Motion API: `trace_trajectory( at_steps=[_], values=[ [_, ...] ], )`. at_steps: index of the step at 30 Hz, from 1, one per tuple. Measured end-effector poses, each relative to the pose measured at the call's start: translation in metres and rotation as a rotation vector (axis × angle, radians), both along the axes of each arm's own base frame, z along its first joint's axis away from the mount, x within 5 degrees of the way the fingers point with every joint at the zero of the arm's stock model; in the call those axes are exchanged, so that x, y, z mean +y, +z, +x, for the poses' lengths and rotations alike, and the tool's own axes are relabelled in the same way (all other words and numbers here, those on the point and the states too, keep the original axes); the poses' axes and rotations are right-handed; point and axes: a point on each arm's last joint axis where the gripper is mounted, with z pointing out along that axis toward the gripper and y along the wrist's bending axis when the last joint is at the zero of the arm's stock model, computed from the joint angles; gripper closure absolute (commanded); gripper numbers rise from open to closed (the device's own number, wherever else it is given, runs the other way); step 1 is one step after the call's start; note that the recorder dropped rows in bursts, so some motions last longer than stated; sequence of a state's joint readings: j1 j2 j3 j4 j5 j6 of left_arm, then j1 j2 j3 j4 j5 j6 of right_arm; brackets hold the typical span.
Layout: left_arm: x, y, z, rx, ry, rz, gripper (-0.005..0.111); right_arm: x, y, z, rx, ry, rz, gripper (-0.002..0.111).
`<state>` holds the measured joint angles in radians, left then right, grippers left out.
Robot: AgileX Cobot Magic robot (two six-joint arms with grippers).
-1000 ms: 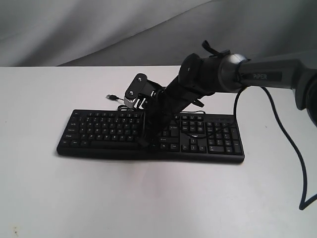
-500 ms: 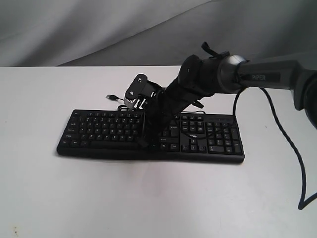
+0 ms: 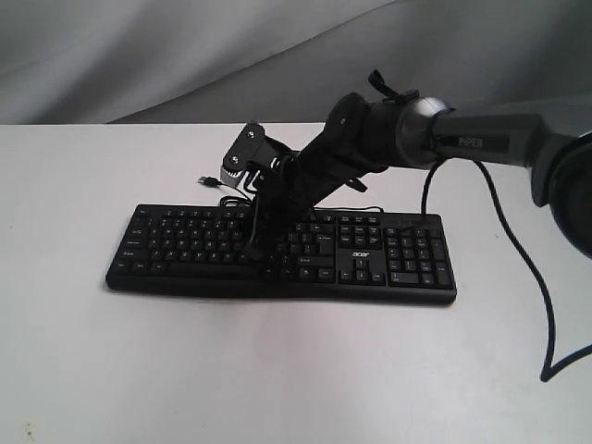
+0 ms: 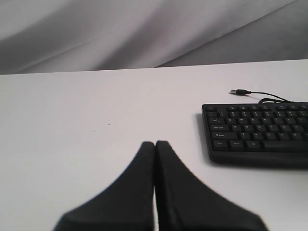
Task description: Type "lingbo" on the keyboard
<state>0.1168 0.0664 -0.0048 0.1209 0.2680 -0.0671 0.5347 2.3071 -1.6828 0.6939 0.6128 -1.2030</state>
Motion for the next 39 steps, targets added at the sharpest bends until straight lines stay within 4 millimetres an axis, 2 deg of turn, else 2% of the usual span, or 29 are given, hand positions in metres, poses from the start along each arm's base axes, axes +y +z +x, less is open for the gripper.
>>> trace_trajectory(
  at_steps=[39],
  values=[
    [0.0000,0.0000,0.0000,0.000,0.000,0.000,0.106,0.0012,-0.0015,0.0036,-0.030,-0.020,0.019,0.108]
  ],
)
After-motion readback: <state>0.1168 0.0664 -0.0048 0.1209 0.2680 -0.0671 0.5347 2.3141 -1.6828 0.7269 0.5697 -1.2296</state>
